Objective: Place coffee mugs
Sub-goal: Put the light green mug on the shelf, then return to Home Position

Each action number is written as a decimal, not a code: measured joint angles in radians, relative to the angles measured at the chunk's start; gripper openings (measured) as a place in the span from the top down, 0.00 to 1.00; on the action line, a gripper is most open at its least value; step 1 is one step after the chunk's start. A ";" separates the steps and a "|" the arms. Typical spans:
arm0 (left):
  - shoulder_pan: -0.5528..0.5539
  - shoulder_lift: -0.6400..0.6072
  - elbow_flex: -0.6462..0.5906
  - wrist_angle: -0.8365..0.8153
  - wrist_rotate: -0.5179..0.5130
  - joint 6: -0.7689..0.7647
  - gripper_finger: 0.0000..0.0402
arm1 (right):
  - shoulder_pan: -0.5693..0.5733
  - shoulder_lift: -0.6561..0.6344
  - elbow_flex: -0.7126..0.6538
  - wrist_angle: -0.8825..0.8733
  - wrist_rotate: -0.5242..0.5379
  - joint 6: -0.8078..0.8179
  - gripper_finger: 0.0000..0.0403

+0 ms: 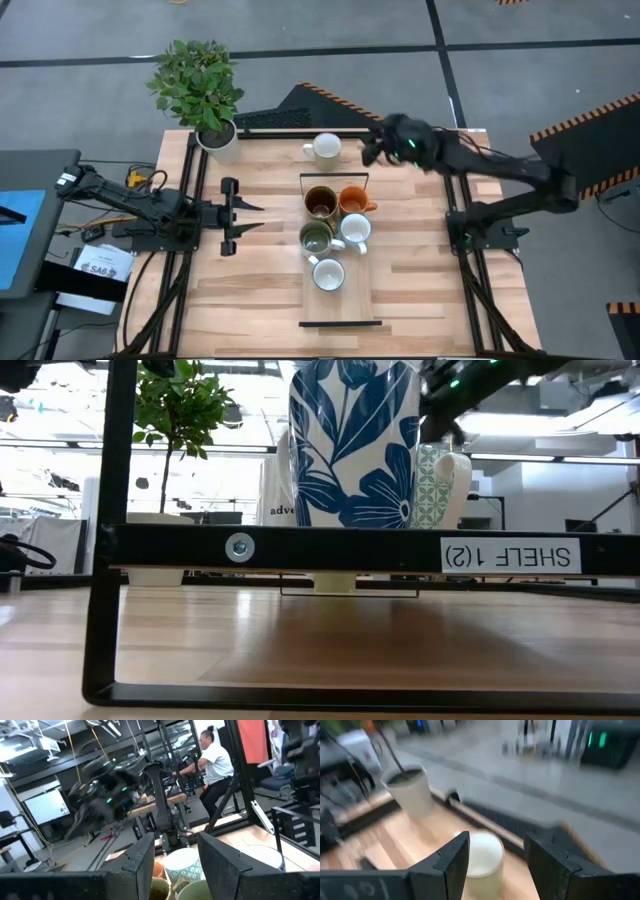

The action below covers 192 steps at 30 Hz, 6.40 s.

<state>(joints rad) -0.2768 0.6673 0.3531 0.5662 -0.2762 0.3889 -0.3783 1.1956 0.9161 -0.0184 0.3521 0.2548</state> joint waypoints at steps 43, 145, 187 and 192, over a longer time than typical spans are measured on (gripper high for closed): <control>0.001 0.006 0.000 -0.070 -0.023 -0.034 0.66 | -0.169 0.603 0.307 -0.180 -0.222 0.208 0.85; 0.001 0.006 0.001 -0.082 -0.037 -0.028 0.66 | 0.740 0.297 0.230 -0.518 -0.151 0.132 0.82; 0.016 -0.069 0.001 -0.181 -0.099 -0.068 0.66 | 0.689 -0.503 -0.384 -0.183 0.172 -0.012 0.45; 0.095 -0.105 0.001 -0.276 -0.048 -0.078 0.66 | 0.624 -0.558 -0.511 0.120 0.116 -0.164 0.45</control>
<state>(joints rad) -0.1820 0.5625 0.3542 0.2899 -0.3242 0.3106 0.2455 0.6373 0.4056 0.1014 0.4685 0.0906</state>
